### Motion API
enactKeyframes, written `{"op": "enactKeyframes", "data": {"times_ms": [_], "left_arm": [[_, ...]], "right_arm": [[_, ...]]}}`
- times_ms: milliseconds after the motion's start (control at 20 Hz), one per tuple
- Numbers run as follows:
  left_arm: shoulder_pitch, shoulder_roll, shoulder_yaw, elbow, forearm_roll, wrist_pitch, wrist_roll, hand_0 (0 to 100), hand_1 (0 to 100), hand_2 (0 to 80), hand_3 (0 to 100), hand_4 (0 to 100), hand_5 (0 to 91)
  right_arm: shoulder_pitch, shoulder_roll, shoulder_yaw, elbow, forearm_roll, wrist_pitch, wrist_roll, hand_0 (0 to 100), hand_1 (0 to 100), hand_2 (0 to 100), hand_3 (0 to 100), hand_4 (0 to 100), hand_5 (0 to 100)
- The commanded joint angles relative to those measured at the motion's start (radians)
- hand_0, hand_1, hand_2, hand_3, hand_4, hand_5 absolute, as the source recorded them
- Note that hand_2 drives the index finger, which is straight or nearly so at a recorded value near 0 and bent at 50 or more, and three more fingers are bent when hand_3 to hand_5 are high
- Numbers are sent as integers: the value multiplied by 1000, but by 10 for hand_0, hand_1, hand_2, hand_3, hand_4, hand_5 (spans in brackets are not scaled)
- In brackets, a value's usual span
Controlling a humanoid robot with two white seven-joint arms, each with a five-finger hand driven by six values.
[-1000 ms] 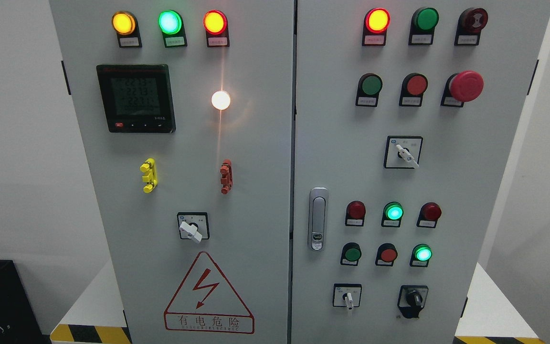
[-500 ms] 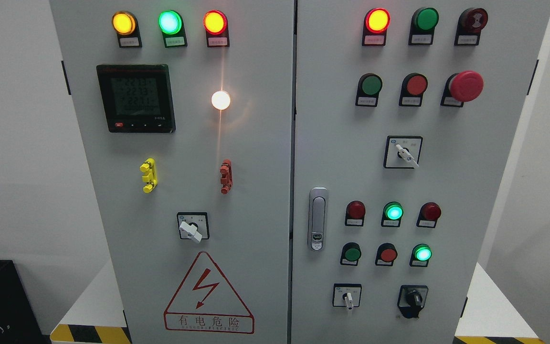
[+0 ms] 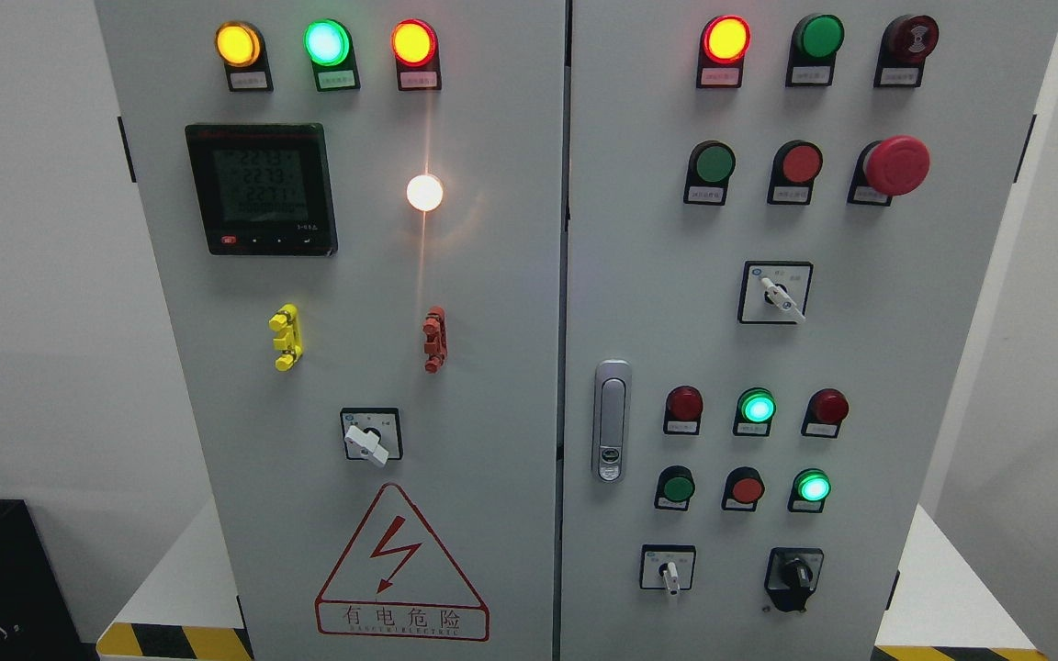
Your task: Flip black knob to close circuit
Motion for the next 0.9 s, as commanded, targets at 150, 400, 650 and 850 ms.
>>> {"op": "enactKeyframes", "data": {"times_ms": [150,400,650,850], "left_arm": [[0,0,1,0,0,-1,1,120,556,0,0,0,0],[0,0,1,-1,0,-1,0,120,556,0,0,0,0],[0,0,1,1,0,-1,0,120,556,0,0,0,0],[0,0,1,-1,0,-1,0,120,556,0,0,0,0]], "right_arm": [[-91,-7,-50,-52,54,19,32,0,0,915,1000,963,959],[-100,-15,-50,-47,73,19,45,0,0,916,1000,962,959],[-121,-15,-48,-46,94,19,61,0,0,916,1000,962,959],[-137,-13,-45,-38,96,19,62,0,0,916,1000,963,960]]}}
